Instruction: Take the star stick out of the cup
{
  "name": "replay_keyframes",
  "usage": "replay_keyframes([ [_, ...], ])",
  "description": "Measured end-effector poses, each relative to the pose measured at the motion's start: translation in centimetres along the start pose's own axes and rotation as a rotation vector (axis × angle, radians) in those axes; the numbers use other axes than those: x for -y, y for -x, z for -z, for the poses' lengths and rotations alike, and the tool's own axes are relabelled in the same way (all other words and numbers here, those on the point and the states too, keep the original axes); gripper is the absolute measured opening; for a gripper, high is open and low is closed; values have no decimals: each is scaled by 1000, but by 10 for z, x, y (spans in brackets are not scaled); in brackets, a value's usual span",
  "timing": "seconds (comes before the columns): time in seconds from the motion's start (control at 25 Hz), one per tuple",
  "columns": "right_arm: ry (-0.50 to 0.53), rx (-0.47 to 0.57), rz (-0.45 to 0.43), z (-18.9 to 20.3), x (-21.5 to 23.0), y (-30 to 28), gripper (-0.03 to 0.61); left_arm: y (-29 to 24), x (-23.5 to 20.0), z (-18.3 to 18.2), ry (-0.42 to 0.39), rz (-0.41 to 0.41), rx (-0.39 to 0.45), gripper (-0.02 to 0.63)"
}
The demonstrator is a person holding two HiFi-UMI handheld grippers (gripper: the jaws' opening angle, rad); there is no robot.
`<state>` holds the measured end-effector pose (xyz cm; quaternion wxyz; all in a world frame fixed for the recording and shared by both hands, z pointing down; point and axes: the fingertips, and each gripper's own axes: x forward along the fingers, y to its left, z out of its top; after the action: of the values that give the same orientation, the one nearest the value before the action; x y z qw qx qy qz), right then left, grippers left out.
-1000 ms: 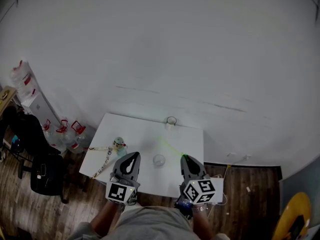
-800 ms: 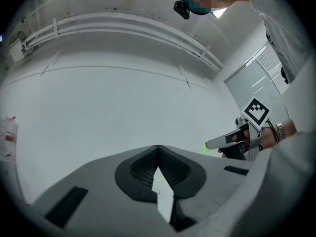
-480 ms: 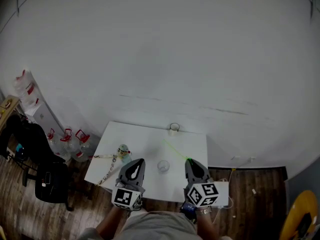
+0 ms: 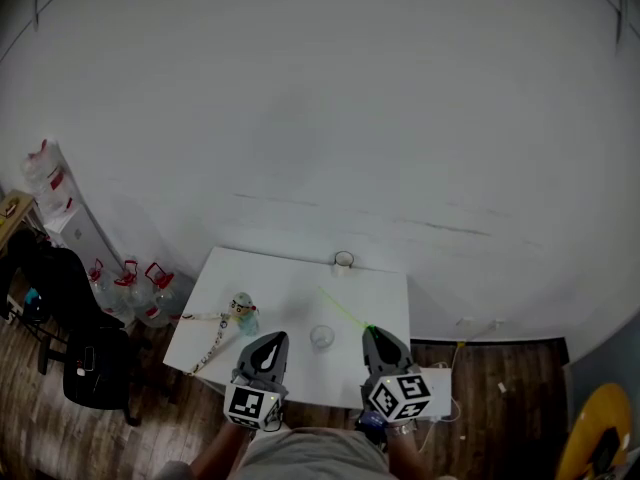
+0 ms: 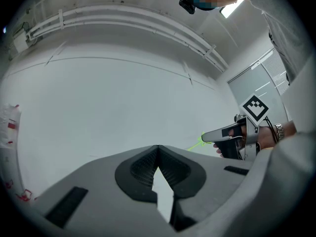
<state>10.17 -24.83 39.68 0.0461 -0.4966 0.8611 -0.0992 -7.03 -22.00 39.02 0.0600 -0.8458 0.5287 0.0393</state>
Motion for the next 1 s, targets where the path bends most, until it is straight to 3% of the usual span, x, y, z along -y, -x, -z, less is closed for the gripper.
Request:
replay_keyframes([
  [1.0, -5, 1, -33, 7, -12, 3, 44, 6, 4, 5, -10, -3, 1, 31],
])
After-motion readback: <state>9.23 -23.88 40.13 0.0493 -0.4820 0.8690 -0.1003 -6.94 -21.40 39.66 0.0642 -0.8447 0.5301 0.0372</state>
